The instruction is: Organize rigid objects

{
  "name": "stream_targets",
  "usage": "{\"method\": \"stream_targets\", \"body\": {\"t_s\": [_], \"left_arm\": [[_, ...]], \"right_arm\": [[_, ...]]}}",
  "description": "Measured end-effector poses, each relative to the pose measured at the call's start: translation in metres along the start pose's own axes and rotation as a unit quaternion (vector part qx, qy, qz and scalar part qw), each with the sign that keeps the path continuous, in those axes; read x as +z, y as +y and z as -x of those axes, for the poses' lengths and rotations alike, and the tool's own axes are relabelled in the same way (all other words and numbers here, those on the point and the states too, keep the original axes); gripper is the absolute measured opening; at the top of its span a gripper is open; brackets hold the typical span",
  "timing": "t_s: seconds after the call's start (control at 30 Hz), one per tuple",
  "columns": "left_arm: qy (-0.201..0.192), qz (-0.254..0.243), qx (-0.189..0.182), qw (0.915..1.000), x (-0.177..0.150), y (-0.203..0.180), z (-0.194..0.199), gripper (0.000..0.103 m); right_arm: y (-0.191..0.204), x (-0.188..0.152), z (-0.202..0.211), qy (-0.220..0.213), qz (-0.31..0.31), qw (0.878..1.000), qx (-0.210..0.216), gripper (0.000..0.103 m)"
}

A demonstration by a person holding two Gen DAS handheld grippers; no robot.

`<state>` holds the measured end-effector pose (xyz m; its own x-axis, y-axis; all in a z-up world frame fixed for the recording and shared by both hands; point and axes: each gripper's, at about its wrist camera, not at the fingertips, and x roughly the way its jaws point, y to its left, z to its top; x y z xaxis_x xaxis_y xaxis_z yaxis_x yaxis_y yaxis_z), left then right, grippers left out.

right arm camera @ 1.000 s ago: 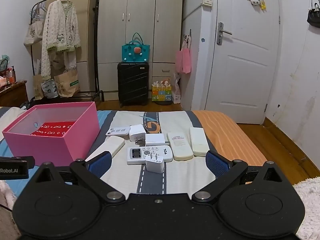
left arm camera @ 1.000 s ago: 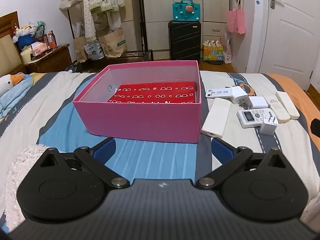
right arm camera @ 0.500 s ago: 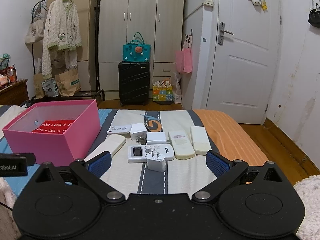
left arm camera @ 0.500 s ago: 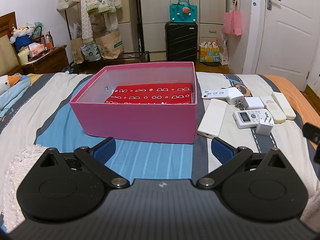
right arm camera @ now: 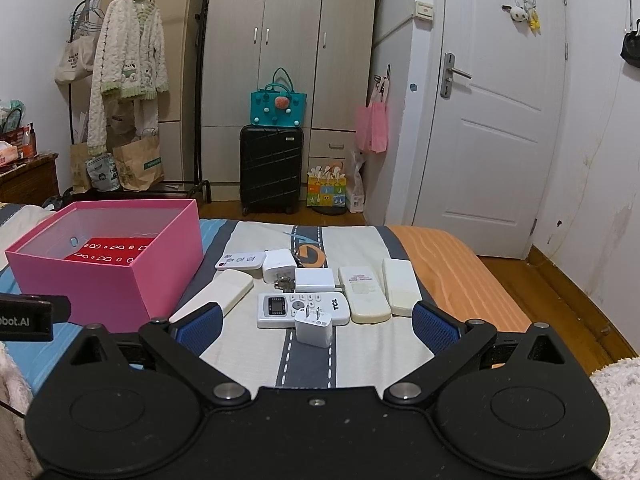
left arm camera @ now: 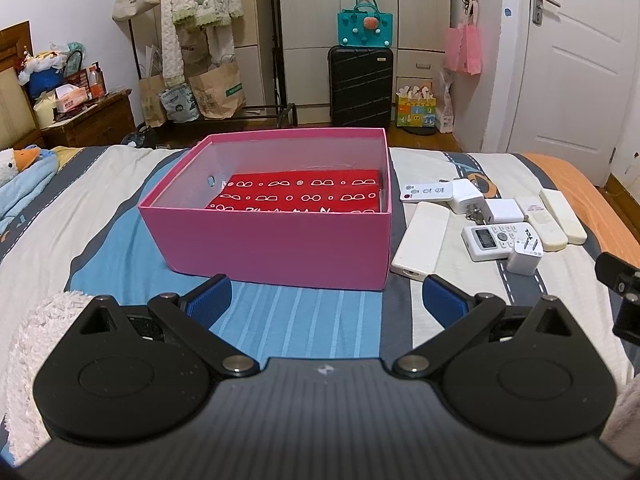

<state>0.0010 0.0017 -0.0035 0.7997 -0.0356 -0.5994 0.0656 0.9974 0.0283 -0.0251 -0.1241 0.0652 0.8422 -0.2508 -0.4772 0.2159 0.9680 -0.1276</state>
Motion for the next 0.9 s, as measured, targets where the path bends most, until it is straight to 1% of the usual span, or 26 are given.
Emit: {"method": "stream_targets", "body": {"t_s": [0.33, 0.6, 0.9], "left_arm": [[-0.001, 0.006, 0.001, 1.0, 0.0017, 0.0015, 0.001, 0.103], [-0.003, 0.015, 0.004, 0.9999, 0.002, 0.0065, 0.0033, 0.103], [-0.002, 0.018, 0.007, 0.9998, 0.0024, 0.0086, 0.0028, 0.103]], "right_arm": [[-0.0051, 0.005, 0.0058, -0.009, -0.002, 1.0, -0.009, 0.103], [-0.008, 0.0044, 0.004, -0.002, -0.011, 1.0, -0.009, 0.103], [-0.0071, 0.0051, 0.003, -0.001, -0.006, 1.0, -0.008, 0.103]]}}
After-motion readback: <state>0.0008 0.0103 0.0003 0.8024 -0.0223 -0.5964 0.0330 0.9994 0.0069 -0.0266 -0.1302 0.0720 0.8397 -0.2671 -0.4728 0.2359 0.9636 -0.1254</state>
